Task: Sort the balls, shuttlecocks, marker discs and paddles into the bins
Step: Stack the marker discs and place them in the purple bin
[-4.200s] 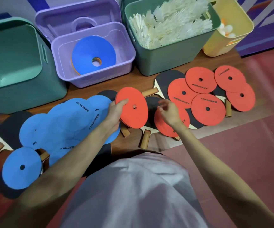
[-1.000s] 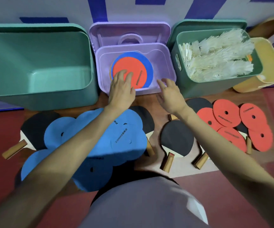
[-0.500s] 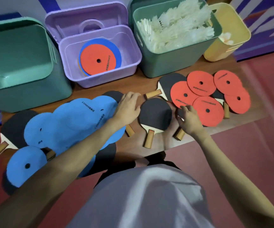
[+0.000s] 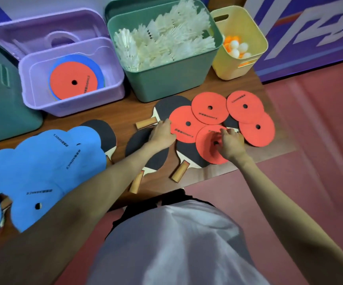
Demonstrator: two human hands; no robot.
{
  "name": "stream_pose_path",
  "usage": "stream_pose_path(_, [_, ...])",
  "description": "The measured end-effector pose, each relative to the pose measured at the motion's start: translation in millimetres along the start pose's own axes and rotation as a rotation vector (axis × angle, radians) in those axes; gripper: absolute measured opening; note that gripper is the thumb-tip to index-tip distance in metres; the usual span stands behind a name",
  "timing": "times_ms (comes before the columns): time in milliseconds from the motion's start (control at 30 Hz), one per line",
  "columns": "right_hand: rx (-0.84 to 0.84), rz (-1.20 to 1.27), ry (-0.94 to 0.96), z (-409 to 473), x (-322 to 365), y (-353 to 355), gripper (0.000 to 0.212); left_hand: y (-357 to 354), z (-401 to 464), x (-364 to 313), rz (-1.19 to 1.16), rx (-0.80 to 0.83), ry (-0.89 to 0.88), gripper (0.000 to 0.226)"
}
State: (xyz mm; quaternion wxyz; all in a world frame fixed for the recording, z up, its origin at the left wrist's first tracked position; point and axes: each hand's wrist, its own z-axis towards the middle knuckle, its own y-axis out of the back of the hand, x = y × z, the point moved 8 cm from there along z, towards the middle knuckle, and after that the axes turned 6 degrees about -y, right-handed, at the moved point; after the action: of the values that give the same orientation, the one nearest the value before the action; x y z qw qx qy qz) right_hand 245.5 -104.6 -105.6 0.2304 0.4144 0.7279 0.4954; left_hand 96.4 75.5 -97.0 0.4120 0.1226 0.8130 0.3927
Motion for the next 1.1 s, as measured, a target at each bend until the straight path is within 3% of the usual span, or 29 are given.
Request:
stream_pose_path(133, [0.06, 0.044, -0.034, 10.0, -19.0, -3.4, 0.057, -19.4, 13.6, -3.3, -0.013, 0.002, 0.182, 0.035])
stream_pose_path(367, [0.083, 0.031, -0.026, 17.6, -26.1, -11.7, 0.059, -37.6, 22.0, 2.9, -0.11, -0.013, 0.392, 0.06])
stream_pose_path(567, [0.132, 0.067, -0.045, 29.7, -29.6, -16.2, 0.063, -41.2, 24.3, 9.7, -0.574, -0.118, 0.598, 0.058])
stream_pose_path(667, [0.038, 0.117, -0.044, 33.6, -34.9, -8.0, 0.047, -41.0, 31.4, 20.4, -0.801, -0.192, 0.658, 0.066])
stream_pose_path(800, [-0.012, 0.328, 0.045, 37.5, -29.2, 8.2, 0.013, -38.7, 33.7, 3.8, -0.881, -0.123, 0.594, 0.03])
stream_pose_path(900, [-0.054, 0.436, 0.112, 36.4, -21.9, 32.7, 0.008, -26.8, 39.2, -11.5, -0.746, -0.114, 0.476, 0.007])
stream_pose_path(1000, [-0.13, 0.4, 0.145, 33.5, -18.5, 65.3, 0.012, -7.4, 42.7, -23.6, -0.591, -0.15, 0.348, 0.011])
stream_pose_path(1100, [-0.214, 0.51, 0.218, 25.3, -16.8, 95.3, 0.018, 19.9, 38.4, -26.3, -0.542, -0.286, 0.253, 0.015])
